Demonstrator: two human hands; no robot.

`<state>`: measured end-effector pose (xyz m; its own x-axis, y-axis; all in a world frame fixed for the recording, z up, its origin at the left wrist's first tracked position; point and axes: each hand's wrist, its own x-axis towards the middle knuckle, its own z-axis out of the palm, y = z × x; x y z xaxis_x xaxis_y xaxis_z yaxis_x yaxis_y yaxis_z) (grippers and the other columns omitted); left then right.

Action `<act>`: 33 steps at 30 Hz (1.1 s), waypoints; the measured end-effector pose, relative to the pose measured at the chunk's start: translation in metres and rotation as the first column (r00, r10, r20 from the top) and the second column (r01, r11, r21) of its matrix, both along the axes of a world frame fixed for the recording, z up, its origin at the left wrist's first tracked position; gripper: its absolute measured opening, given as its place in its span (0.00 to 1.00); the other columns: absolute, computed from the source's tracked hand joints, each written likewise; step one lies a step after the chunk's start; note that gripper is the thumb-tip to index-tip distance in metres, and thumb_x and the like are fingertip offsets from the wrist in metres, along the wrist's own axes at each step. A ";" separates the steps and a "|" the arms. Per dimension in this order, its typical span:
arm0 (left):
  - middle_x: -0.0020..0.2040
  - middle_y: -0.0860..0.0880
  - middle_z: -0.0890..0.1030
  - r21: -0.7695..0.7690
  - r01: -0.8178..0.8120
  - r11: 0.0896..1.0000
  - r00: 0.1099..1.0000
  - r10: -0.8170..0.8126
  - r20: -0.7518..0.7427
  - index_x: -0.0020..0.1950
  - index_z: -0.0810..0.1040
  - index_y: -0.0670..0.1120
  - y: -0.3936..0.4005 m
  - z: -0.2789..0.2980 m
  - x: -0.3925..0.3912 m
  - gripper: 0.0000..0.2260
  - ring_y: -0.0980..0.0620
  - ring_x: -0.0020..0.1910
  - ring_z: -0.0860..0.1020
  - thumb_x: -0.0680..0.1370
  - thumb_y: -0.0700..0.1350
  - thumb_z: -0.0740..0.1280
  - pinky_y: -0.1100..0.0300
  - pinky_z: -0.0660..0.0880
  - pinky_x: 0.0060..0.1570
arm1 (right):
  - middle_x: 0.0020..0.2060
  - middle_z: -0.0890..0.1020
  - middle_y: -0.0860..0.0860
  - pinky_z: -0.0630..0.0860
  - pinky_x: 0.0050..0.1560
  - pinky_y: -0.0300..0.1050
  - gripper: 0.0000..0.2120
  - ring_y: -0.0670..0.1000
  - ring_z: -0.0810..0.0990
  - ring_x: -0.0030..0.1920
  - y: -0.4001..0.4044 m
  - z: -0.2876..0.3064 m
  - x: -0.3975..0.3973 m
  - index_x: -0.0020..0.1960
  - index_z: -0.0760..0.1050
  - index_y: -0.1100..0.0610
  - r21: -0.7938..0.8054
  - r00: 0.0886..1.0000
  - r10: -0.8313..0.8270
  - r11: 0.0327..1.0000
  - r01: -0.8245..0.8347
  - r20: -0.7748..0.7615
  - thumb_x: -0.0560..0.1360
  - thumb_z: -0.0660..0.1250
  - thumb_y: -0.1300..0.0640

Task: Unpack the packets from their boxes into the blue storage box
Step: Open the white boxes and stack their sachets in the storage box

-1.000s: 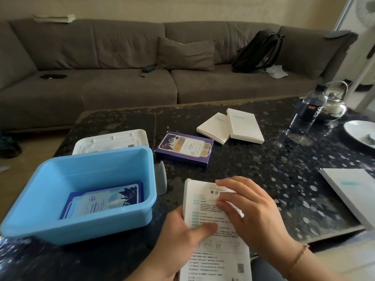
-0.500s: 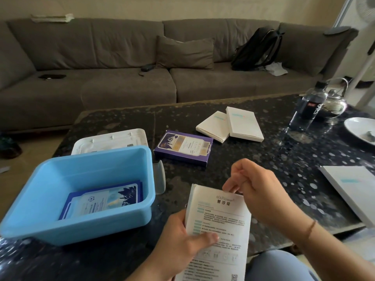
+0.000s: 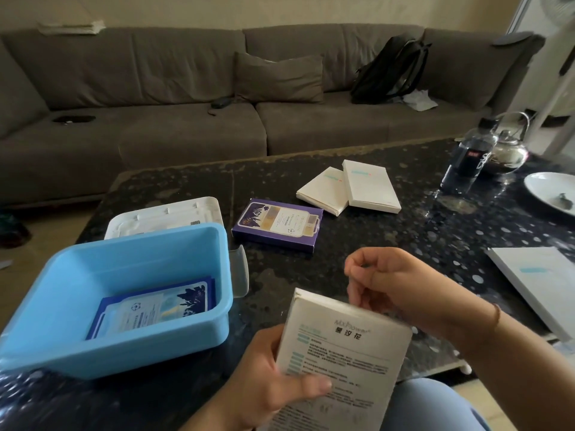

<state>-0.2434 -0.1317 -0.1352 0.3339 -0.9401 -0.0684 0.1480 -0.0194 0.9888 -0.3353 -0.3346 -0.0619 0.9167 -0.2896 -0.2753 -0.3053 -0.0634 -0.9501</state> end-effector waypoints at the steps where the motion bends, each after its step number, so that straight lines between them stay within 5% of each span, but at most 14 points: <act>1: 0.57 0.42 0.84 -0.007 0.011 1.000 1.000 -0.011 -0.010 0.59 0.81 0.44 0.000 0.000 0.000 0.16 0.42 0.58 0.82 0.75 0.30 0.70 0.54 0.79 0.56 | 0.34 0.82 0.58 0.75 0.32 0.39 0.08 0.51 0.78 0.31 -0.002 -0.002 0.000 0.45 0.76 0.59 0.114 1.000 0.009 0.993 -0.007 -0.016 0.81 0.60 0.63; 3: 0.58 0.41 0.84 -0.019 0.015 1.000 1.000 -0.016 -0.027 0.59 0.81 0.45 0.001 0.001 0.001 0.15 0.40 0.59 0.81 0.75 0.33 0.71 0.52 0.79 0.57 | 0.35 0.80 0.59 0.75 0.31 0.38 0.05 0.51 0.79 0.32 -0.008 -0.009 -0.001 0.46 0.77 0.61 0.273 0.999 0.015 0.962 -0.003 -0.039 0.78 0.63 0.63; 7: 0.59 0.38 0.82 -0.025 0.001 1.000 0.998 -0.002 -0.071 0.61 0.80 0.43 -0.001 0.000 0.001 0.15 0.37 0.59 0.80 0.74 0.37 0.71 0.44 0.78 0.58 | 0.44 0.81 0.62 0.77 0.35 0.43 0.07 0.55 0.81 0.38 -0.022 -0.025 -0.008 0.49 0.79 0.58 0.352 0.998 -0.013 0.936 0.034 -0.062 0.71 0.73 0.59; 12: 0.59 0.37 0.82 -0.025 0.013 1.000 0.995 -0.015 -0.103 0.62 0.79 0.42 -0.001 -0.001 0.001 0.16 0.35 0.60 0.80 0.74 0.37 0.72 0.44 0.77 0.58 | 0.38 0.80 0.58 0.77 0.28 0.42 0.06 0.52 0.77 0.31 -0.034 -0.031 -0.025 0.42 0.81 0.59 0.470 0.971 -0.234 0.853 0.226 -0.042 0.70 0.67 0.67; 16: 0.60 0.37 0.82 -0.013 0.028 1.000 0.994 -0.029 -0.110 0.61 0.80 0.42 0.000 -0.002 0.003 0.16 0.35 0.59 0.80 0.74 0.37 0.72 0.43 0.77 0.58 | 0.37 0.82 0.59 0.78 0.33 0.45 0.04 0.55 0.78 0.34 -0.022 -0.015 -0.048 0.39 0.83 0.58 0.154 0.923 -0.331 0.940 0.305 0.196 0.66 0.70 0.64; 20: 0.58 0.37 0.83 0.041 0.011 0.999 0.992 -0.006 -0.128 0.58 0.82 0.43 0.000 -0.003 0.004 0.17 0.36 0.57 0.82 0.70 0.38 0.75 0.46 0.79 0.55 | 0.39 0.86 0.55 0.79 0.41 0.48 0.04 0.52 0.84 0.40 0.002 0.000 -0.062 0.42 0.84 0.53 -0.294 0.968 -0.060 0.946 0.134 0.245 0.69 0.73 0.61; 26: 0.58 0.36 0.83 0.054 0.024 0.998 0.996 -0.020 -0.081 0.59 0.81 0.42 0.002 0.001 0.002 0.17 0.36 0.58 0.81 0.71 0.37 0.75 0.43 0.78 0.58 | 0.41 0.87 0.51 0.82 0.51 0.54 0.08 0.51 0.86 0.44 0.000 -0.004 -0.056 0.43 0.85 0.52 -0.290 0.999 0.005 0.957 0.007 0.043 0.65 0.75 0.51; 33: 0.58 0.39 0.83 0.099 0.115 0.988 0.992 -0.110 -0.055 0.59 0.81 0.41 0.003 0.003 0.004 0.15 0.38 0.58 0.81 0.73 0.33 0.72 0.47 0.79 0.57 | 0.36 0.87 0.47 0.80 0.41 0.37 0.01 0.47 0.86 0.39 -0.001 0.006 -0.056 0.38 0.86 0.51 -0.366 0.995 0.069 0.926 -0.091 -0.071 0.67 0.77 0.57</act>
